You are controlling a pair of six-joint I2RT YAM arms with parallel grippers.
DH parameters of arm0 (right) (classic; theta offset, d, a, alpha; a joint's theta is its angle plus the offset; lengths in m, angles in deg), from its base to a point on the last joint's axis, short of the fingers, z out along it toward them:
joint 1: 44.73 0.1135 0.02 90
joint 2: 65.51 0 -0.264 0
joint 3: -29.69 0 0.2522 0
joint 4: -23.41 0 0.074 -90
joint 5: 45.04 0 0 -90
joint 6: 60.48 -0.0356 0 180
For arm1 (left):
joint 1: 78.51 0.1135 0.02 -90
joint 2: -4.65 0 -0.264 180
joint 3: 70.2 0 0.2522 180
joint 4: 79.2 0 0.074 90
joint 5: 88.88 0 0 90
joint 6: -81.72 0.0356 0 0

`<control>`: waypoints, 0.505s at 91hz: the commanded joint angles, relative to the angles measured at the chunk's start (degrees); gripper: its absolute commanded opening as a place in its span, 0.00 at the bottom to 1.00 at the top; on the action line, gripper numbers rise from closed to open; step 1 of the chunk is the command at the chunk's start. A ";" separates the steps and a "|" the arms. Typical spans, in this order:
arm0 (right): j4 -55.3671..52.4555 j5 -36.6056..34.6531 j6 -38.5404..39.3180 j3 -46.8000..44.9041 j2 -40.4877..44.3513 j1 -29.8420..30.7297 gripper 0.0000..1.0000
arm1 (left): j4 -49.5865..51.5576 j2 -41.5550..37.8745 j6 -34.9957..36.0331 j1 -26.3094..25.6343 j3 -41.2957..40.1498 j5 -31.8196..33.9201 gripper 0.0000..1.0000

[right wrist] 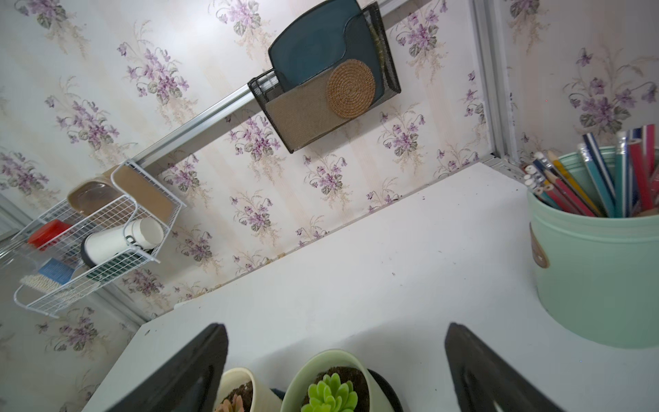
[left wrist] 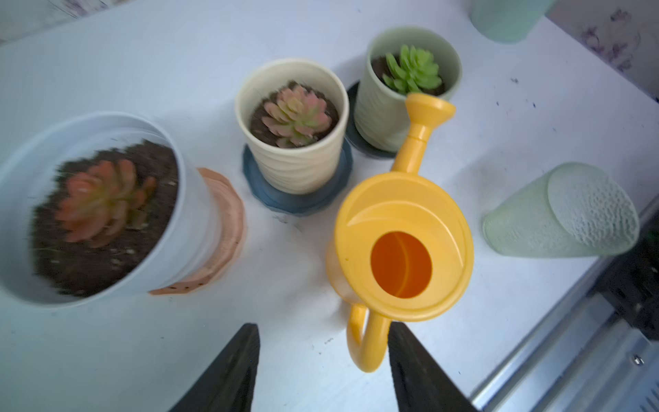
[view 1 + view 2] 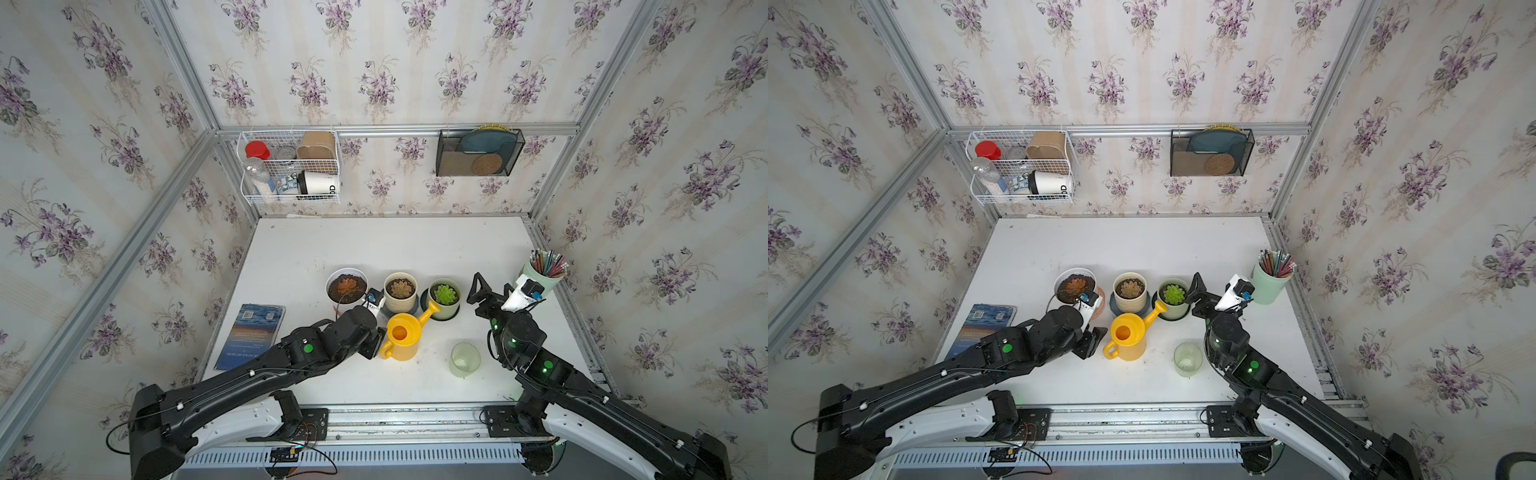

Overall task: Water the succulent around the soil edge
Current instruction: Place the watering can at the center of the board, then reset both arms

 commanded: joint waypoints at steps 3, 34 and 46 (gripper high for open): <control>1.94 -3.47 4.11 -1.05 -0.62 -0.01 1.00 | -9.70 -5.07 8.23 2.22 -1.79 21.47 0.71; 28.36 -4.97 23.41 -5.17 -5.97 -1.94 1.00 | -48.95 -0.02 25.55 33.03 -16.93 17.21 0.78; 27.89 -1.88 22.76 -4.35 -8.16 -4.94 1.00 | -59.76 10.50 26.07 40.81 -19.89 13.50 0.78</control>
